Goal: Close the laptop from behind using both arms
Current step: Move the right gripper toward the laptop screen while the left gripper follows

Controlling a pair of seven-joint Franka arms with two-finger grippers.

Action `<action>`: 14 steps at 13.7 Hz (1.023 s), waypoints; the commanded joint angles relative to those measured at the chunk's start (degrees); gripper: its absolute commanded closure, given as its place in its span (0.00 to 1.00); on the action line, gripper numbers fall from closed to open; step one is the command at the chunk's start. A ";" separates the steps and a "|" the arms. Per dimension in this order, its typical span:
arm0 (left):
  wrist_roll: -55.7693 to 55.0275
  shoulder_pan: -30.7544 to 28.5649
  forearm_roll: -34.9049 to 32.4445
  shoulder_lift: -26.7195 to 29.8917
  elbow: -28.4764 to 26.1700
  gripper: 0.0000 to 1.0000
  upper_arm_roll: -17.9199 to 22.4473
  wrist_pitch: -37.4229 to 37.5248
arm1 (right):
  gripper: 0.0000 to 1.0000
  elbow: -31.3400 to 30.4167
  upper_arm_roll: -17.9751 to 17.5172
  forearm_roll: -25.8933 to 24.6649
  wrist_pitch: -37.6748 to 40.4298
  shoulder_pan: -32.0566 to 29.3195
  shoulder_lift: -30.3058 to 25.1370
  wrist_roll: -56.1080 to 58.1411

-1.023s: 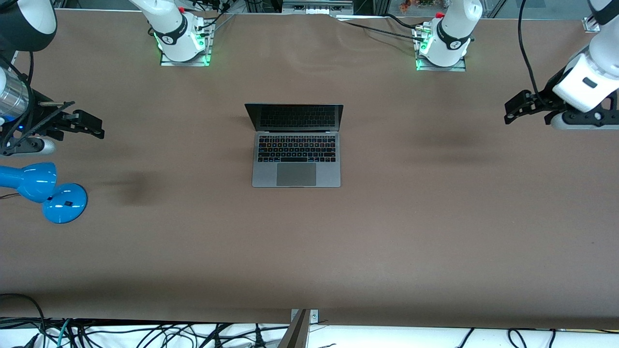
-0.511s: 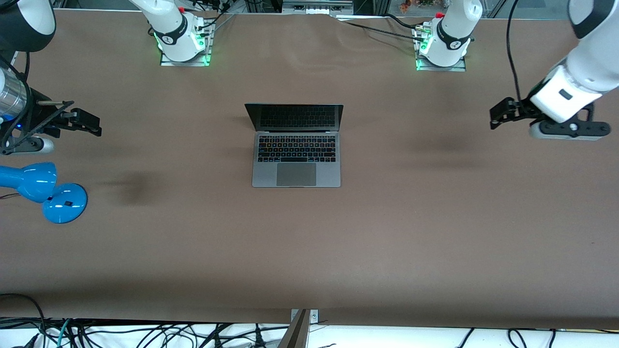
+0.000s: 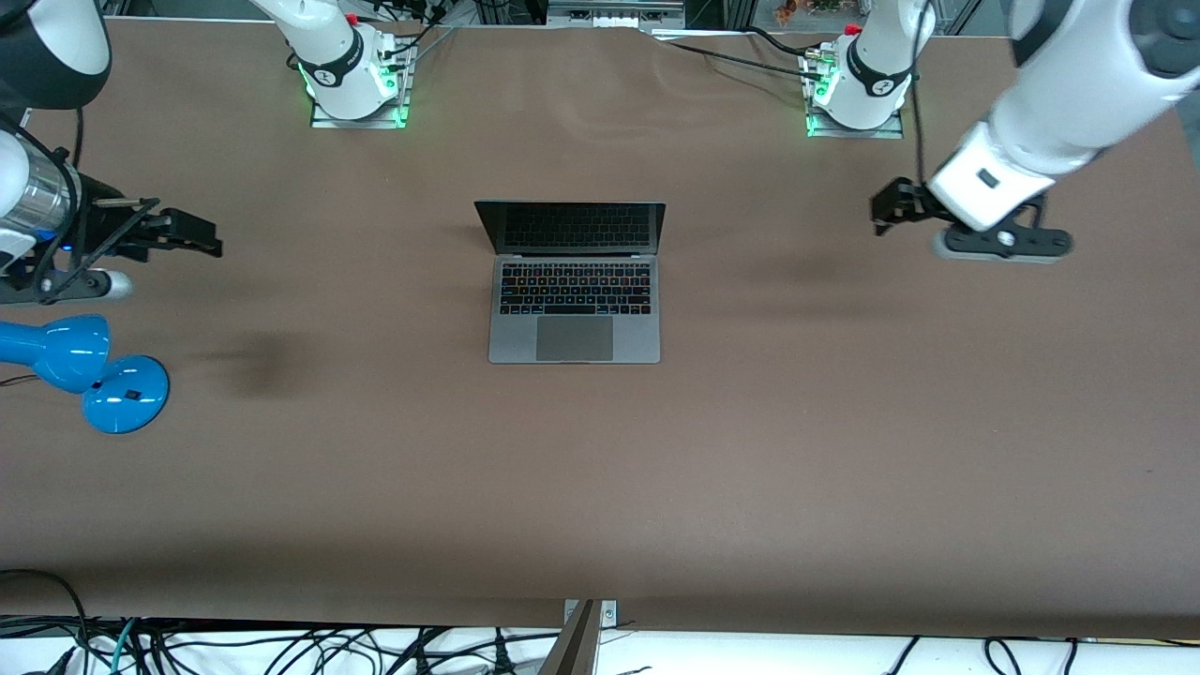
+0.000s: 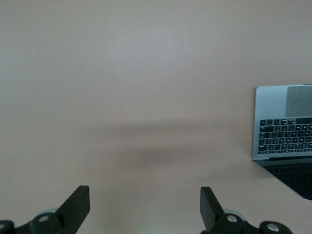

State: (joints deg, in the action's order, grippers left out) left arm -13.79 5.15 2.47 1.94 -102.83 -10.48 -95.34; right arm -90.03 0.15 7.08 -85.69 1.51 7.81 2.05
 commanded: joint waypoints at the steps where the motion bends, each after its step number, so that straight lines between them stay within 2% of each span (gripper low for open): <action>1: -3.94 -0.23 2.44 -0.44 1.05 0.00 -3.48 1.04 | 0.00 1.18 -0.06 8.88 5.78 -0.89 2.37 0.23; 3: -6.06 -0.14 4.73 -0.71 0.88 0.00 -5.06 0.77 | 0.00 1.18 -0.15 15.38 9.56 -0.72 4.13 0.41; 5: -10.35 -0.14 5.18 -0.80 0.27 0.00 -7.35 0.16 | 0.00 1.18 -0.68 18.39 10.63 -0.19 5.54 0.41; 10: -20.38 -0.14 5.35 -0.71 -4.13 0.00 -15.09 -4.41 | 0.00 1.18 -0.68 21.55 9.41 7.18 8.00 -1.34; 14: -25.13 0.12 7.11 -0.80 -6.41 0.02 -19.82 -4.68 | 0.00 1.27 -0.68 22.09 4.31 14.12 8.71 -11.34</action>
State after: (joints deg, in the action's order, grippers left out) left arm -37.23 5.41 7.59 0.63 -107.70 -28.81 -99.08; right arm -90.04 -0.81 28.41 -80.41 13.02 16.14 -4.66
